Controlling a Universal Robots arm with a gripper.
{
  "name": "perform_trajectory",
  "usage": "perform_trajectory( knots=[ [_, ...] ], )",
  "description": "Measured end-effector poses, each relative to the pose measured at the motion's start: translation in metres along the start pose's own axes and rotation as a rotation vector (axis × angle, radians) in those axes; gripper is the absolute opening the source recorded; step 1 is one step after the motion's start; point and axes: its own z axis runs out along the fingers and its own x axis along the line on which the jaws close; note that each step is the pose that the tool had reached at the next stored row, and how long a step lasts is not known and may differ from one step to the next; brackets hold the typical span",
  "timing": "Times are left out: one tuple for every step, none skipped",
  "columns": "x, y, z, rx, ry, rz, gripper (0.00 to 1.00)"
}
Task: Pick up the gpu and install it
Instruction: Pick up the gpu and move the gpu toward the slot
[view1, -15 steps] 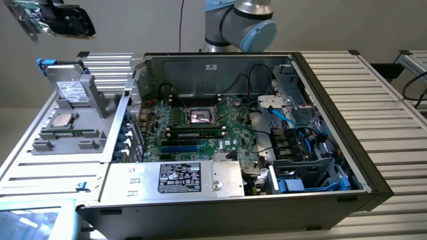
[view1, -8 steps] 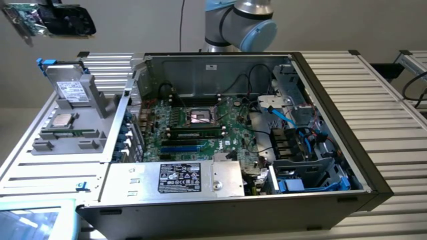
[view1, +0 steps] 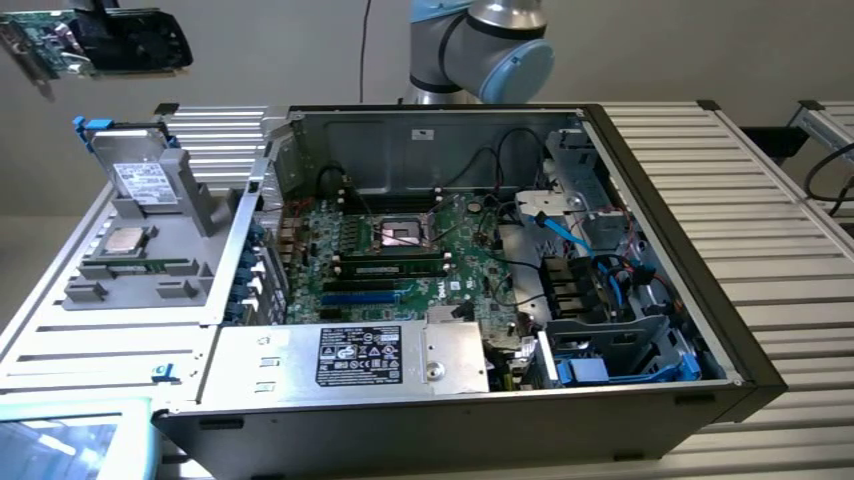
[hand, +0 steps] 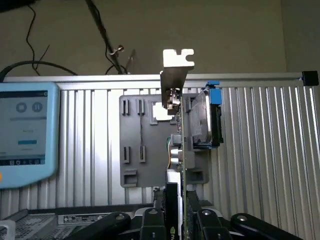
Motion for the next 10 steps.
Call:
perform_trajectory(
  knots=[
    [0.0,0.0,0.0001,-0.001,0.0023,-0.018,0.28],
    [0.0,0.0,0.0001,-0.0021,0.0045,-0.036,0.28],
    [0.0,0.0,0.0,-0.0031,0.0067,-0.054,0.28],
    [0.0,0.0,0.0,-0.004,0.0087,-0.07,0.28],
    [0.0001,0.0,0.0,-0.0045,0.0097,-0.078,0.28],
    [0.0001,0.0001,0.0,-0.0046,0.01,-0.08,0.28],
    [0.0,0.0,0.0,-0.0046,0.0101,-0.08,0.28],
    [0.0,0.0,0.0,-0.0046,0.0101,-0.08,0.28],
    [0.0,0.0,0.0,-0.0046,0.0101,-0.08,0.28],
    [0.0001,0.0,0.0,-0.0046,0.0099,-0.079,0.28]
  ],
)
